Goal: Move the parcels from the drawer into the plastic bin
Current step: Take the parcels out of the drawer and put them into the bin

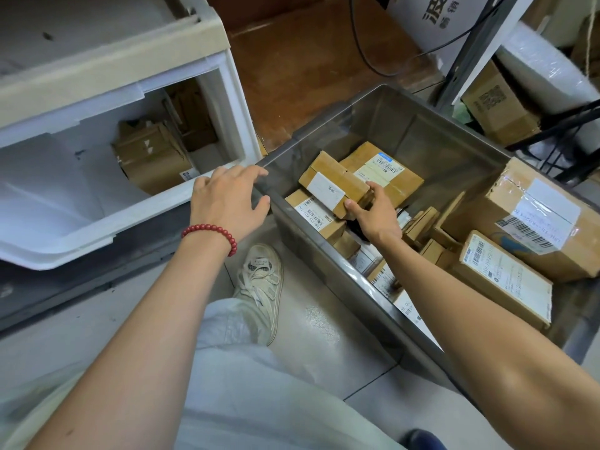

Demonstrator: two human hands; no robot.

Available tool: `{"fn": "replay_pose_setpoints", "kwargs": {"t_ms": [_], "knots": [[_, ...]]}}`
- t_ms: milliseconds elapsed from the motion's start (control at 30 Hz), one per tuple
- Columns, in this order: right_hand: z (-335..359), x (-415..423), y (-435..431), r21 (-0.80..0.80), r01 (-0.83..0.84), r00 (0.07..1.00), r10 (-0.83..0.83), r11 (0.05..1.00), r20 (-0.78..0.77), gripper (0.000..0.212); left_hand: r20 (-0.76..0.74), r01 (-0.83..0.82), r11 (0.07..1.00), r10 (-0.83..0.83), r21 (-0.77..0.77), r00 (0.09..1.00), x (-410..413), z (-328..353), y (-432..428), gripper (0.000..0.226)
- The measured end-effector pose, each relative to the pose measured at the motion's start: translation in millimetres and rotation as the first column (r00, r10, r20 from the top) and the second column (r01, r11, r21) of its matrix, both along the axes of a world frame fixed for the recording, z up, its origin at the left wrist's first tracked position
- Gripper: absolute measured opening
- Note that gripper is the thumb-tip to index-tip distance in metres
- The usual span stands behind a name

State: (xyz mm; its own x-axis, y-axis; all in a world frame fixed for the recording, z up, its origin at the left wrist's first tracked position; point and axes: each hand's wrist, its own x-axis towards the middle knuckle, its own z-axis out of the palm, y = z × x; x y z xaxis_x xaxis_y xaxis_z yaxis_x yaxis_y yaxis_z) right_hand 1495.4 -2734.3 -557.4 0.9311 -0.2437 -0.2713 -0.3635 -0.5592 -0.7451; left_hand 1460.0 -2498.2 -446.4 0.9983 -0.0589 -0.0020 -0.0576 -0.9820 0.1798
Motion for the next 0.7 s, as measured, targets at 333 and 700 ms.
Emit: {"fn": "replay_pose_setpoints", "kwargs": {"t_ms": [333,700], "knots": [[15,0,-22,0.141,0.053,0.995,-0.041,0.989,-0.086,0.095,-0.033,-0.02,1.0,0.02,-0.018,0.999,-7,4,-4,0.043],[-5,20,16,0.382,0.229,0.972,-0.193,0.895,-0.131,0.089,0.086,0.087,0.996,-0.086,-0.015,0.993,3,-1,-19,0.043]]}}
